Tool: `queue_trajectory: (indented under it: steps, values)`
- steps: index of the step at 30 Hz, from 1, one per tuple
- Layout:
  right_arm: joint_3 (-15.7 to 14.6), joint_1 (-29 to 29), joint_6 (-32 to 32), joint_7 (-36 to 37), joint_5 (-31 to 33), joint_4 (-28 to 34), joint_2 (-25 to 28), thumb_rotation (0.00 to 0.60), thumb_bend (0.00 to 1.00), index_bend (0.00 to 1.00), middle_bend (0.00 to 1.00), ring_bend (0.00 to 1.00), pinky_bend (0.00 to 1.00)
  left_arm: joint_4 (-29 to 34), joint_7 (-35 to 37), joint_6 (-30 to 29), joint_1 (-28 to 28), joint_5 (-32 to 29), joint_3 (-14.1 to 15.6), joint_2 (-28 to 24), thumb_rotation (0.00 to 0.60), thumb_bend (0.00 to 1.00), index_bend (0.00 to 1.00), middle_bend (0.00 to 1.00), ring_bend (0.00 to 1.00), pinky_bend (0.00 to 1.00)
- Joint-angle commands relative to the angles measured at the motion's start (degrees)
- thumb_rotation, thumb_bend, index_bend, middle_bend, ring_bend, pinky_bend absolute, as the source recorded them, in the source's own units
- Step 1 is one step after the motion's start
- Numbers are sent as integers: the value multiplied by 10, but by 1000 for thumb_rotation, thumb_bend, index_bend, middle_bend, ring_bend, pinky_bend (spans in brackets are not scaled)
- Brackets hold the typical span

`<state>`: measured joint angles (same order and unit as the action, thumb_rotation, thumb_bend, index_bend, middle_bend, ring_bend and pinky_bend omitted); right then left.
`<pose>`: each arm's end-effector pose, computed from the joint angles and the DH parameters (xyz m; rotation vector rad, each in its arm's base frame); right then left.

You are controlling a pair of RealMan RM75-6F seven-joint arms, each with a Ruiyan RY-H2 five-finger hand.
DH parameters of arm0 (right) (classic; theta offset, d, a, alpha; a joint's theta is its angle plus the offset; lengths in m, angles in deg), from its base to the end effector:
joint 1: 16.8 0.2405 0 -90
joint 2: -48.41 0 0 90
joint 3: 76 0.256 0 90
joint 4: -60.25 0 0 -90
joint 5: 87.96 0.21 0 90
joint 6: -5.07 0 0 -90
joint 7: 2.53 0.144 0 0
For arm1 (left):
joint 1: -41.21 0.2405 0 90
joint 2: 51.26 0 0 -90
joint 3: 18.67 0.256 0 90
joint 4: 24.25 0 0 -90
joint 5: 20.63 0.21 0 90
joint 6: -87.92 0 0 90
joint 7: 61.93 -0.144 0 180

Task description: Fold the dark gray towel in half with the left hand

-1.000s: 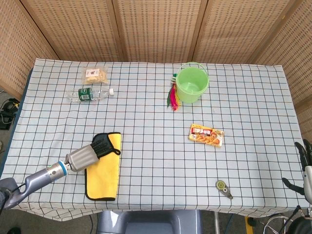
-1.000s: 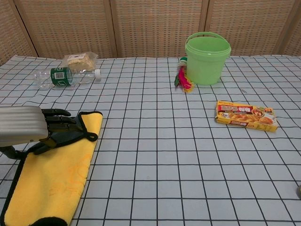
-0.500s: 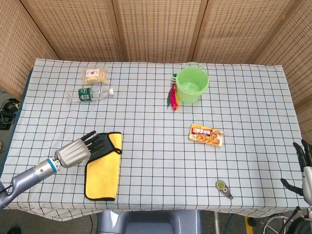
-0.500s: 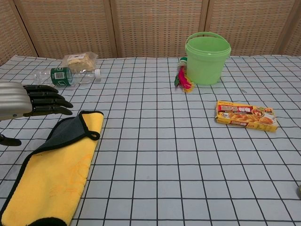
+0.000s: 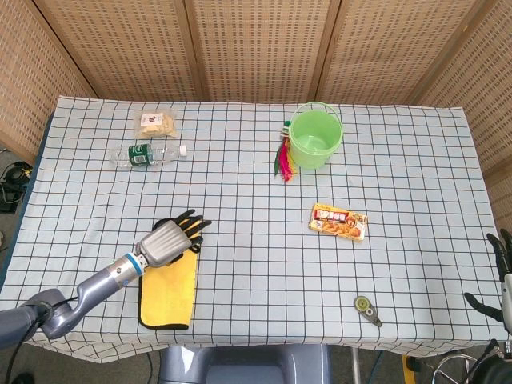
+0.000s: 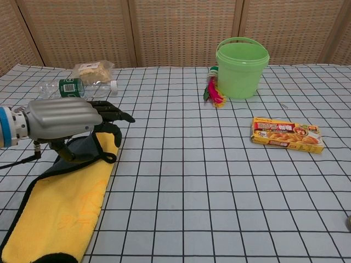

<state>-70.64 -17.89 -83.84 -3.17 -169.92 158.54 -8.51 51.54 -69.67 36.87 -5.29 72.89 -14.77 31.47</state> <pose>-0.3172 -0.1559 0.2075 1.2255 -0.8785 0.8412 -0.1803 0.3231 -0.0161 -2.3627 -0.4595 -0.7486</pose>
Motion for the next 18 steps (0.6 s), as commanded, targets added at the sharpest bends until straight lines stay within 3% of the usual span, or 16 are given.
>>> queue_trajectory:
  steps: [1,18]
  values:
    - [1,0,1,4,3,-2,1,600,0,0,0,0,0,-2,-31,22,-9,-21,-13,21,600,441,336,0,0,0]
    - [3,3,11,5,11,-7,-1,600,0,0,0,0,0,-48,-49,41,-12,-48,-22,57,600,443,446,0,0,0]
